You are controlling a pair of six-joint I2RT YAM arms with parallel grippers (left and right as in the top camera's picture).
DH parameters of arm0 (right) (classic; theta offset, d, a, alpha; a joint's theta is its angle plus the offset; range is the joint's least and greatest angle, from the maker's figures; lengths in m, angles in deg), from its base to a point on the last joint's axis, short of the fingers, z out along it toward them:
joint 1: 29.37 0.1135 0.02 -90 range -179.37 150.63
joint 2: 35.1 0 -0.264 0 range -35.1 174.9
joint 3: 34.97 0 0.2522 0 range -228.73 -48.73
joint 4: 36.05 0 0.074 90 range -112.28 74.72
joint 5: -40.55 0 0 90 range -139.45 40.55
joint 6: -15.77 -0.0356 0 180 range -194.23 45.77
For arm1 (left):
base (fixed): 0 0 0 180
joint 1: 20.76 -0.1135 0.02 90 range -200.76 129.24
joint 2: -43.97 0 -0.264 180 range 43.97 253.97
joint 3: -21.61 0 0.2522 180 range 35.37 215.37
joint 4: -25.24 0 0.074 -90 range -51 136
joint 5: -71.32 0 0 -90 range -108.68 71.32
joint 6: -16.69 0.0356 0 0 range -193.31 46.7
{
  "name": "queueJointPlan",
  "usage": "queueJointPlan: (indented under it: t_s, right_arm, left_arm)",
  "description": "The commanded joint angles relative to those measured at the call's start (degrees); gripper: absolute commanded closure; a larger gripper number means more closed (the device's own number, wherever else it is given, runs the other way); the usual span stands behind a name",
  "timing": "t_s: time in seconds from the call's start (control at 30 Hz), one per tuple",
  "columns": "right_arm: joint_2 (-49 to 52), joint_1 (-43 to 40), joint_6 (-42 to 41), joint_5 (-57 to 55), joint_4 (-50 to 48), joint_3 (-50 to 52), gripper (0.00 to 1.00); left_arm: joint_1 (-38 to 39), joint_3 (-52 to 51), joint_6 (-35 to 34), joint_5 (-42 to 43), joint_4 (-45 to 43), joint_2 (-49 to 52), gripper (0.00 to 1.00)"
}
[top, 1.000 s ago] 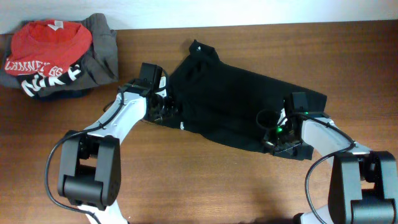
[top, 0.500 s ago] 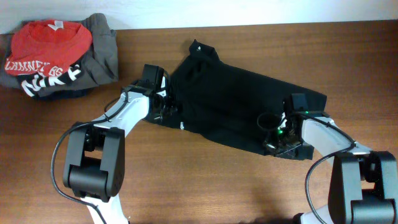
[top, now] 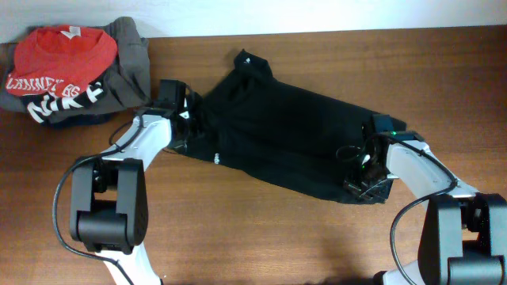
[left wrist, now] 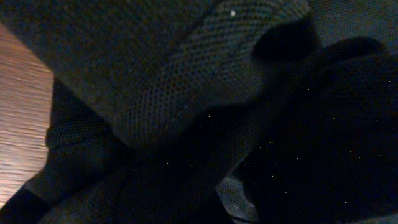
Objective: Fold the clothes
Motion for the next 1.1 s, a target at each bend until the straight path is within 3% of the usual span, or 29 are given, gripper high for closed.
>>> queueJointPlan:
  t_s: [0.0, 0.23, 0.47, 0.83, 1.07]
  right_arm:
    - [0.5, 0.26, -0.26, -1.05, -0.31, -0.96, 0.96]
    - [0.5, 0.33, 2.27, 8.59, -3.91, -1.14, 0.95]
    - [0.55, 0.31, 2.27, 8.39, -4.46, -1.11, 0.76]
    - [2.97, 0.31, 2.29, 8.55, -7.21, -1.11, 0.74]
    - [4.85, -1.4, 1.22, -0.15, -8.83, -1.25, 0.82]
  left_arm:
    - [-1.25, 0.44, 1.4, -2.08, -0.59, 0.79, 0.99]
    - [-0.83, 0.44, 1.4, -1.97, -0.76, 0.79, 0.99]
    - [-0.85, 0.44, 1.38, -2.05, -0.83, 0.79, 0.99]
    - [-0.85, 0.44, 1.38, -2.03, -1.14, 0.79, 0.99]
    - [-0.85, 0.44, 1.4, -2.05, -1.11, 0.79, 0.99]
